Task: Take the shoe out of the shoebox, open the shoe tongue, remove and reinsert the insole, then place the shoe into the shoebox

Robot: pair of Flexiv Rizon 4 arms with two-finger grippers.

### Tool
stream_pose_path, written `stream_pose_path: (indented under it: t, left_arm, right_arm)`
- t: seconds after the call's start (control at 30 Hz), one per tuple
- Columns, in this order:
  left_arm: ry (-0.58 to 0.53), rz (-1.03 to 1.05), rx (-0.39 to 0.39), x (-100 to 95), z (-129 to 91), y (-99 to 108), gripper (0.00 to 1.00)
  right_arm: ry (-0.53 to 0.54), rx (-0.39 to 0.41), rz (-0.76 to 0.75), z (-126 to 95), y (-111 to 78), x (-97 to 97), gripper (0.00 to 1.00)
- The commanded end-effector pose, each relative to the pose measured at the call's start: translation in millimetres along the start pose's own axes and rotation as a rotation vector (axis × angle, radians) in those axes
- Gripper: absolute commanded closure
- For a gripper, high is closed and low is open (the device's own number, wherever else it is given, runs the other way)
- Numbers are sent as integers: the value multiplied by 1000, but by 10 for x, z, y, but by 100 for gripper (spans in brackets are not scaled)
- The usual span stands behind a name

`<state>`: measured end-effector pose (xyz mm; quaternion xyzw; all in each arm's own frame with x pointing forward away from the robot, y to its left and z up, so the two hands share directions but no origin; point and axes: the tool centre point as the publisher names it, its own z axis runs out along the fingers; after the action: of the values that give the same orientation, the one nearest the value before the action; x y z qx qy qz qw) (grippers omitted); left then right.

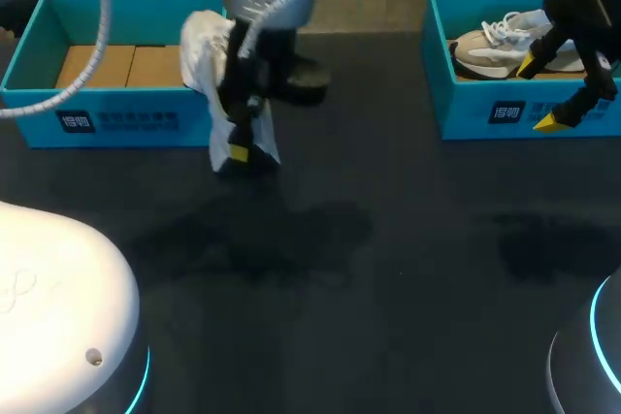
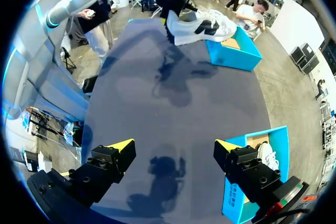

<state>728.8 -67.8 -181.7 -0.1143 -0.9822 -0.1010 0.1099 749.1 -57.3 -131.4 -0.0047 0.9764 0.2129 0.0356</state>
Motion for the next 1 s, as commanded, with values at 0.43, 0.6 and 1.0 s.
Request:
stream_pose_path:
  t: [0.43,0.6,1.0]
  left_arm:
    - [-16,-17,-62,-50,-331,515,100]
    - [-16,-17,-62,-50,-331,515,100]
    - [-16,-17,-62,-50,-331,515,100]
  right_arm:
    - [4,2,0,4,4,-21,0]
    - [4,2,0,4,4,-21,0]
    - [4,2,0,4,4,-21,0]
